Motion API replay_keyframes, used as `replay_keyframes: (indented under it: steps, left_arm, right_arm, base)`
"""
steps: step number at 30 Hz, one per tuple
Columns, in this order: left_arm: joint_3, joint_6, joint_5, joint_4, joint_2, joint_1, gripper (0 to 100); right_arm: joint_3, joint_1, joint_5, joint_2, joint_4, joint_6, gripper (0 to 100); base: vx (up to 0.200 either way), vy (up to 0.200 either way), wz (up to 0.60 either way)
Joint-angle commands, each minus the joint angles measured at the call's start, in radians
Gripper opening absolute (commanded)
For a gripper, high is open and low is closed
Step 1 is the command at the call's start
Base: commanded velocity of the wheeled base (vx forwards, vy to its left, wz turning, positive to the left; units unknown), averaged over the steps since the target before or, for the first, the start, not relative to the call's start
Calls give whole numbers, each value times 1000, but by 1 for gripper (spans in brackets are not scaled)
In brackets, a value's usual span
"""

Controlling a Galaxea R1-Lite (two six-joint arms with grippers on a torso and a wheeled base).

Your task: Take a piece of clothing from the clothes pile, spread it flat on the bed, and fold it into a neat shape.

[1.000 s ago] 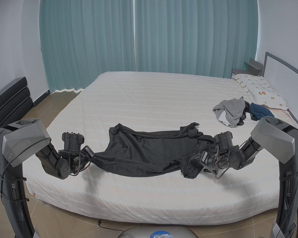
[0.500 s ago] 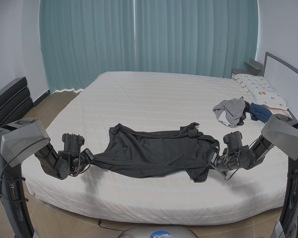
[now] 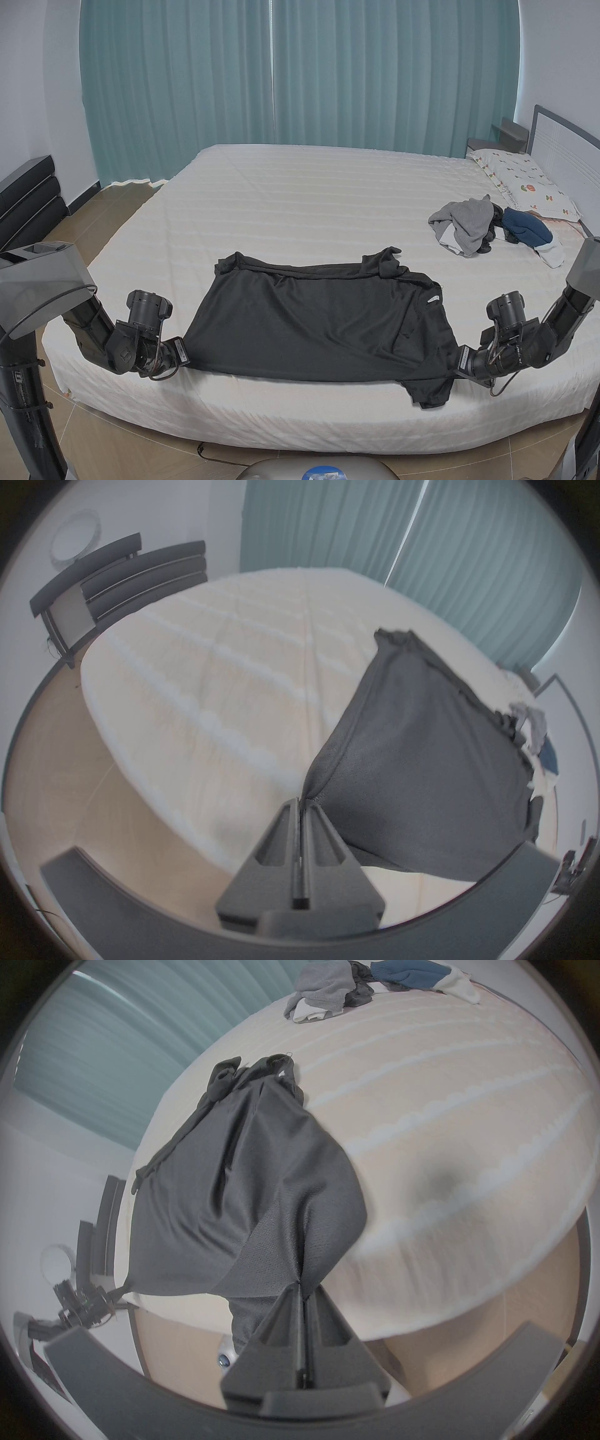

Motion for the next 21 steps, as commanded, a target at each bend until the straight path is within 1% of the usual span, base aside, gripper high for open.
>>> replay_keyframes:
  steps: [1,2,4,11,12,14,15,19,21]
  left_arm:
    - [19,34,3,97,-45,-19,0]
    - [19,49,3,132,-50,-21,0]
    - [19,63,2,155,-48,-22,0]
    - [33,65,2,160,-44,-38,0]
    - [31,63,2,160,-45,-38,0]
    - [28,60,0,157,-44,-42,0]
    - [25,57,-4,157,-42,-45,100]
    - [19,51,-18,152,-47,-48,100]
    - [15,49,-20,147,-54,-48,100]
  right_arm:
    - [87,-20,-1,-77,6,-38,0]
    - [101,-21,-1,-71,6,-44,0]
    - [119,-14,-1,-59,6,-55,0]
    - [162,2,-7,-48,-3,-78,0]
    - [154,0,-7,-45,-5,-76,100]
    - [131,0,-4,-39,-6,-72,100]
    - [115,3,-2,-37,-6,-64,100]
    - [65,5,4,-49,-6,-61,100]
    - [24,8,7,-63,-6,-32,100]
  base:
    - [0,0,0]
    - [0,0,0]
    - [0,0,0]
    - [0,0,0]
    - [0,0,0]
    - [0,0,0]
    - [0,0,0]
    - [0,0,0]
    - [0,0,0]
